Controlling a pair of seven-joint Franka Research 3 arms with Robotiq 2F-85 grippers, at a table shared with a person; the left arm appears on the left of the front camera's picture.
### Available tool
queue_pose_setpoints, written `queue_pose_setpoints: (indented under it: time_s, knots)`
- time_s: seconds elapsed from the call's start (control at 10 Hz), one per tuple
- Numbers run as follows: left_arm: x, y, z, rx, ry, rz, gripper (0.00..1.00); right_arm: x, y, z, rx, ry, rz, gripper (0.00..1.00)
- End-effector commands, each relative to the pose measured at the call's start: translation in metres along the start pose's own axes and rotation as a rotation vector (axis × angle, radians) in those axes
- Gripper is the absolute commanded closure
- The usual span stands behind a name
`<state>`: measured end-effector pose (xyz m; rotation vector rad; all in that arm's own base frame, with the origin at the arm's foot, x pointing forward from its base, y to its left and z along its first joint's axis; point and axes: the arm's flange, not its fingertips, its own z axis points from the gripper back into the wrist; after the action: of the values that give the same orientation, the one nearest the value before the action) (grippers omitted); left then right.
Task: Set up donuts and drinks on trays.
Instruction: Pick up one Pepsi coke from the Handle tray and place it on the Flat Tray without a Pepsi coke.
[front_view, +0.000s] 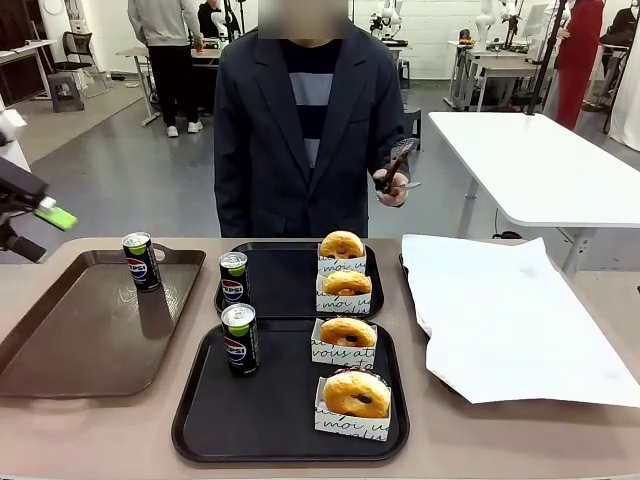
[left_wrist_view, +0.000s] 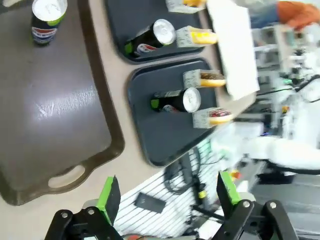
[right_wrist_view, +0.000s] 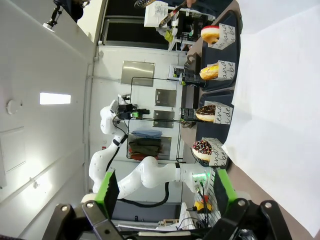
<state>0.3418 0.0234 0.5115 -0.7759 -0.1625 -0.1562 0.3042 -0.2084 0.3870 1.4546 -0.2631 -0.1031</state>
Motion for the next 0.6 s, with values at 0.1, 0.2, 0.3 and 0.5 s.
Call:
queue_pose_setpoints:
  time_s: [0.1,0.2,0.3,0.5]
  knots:
    - [0.009,0.059,0.024,-0.344,-0.082,-0.040,0.00,0.000,0.000,-0.001,0.013,-0.002,0.016,0.00]
    - [0.000,0.083,0.028,-0.394,-0.115,-0.038,0.00,0.000,0.000,-0.001,0.013,-0.002,0.016,0.00]
    - [-0.002,0.106,0.028,-0.399,-0.127,-0.004,0.00,0.000,0.000,-0.001,0.013,-0.002,0.016,0.00]
    - [-0.010,0.150,0.018,-0.411,-0.179,0.021,0.00,0.000,0.000,-0.001,0.013,-0.002,0.016,0.00]
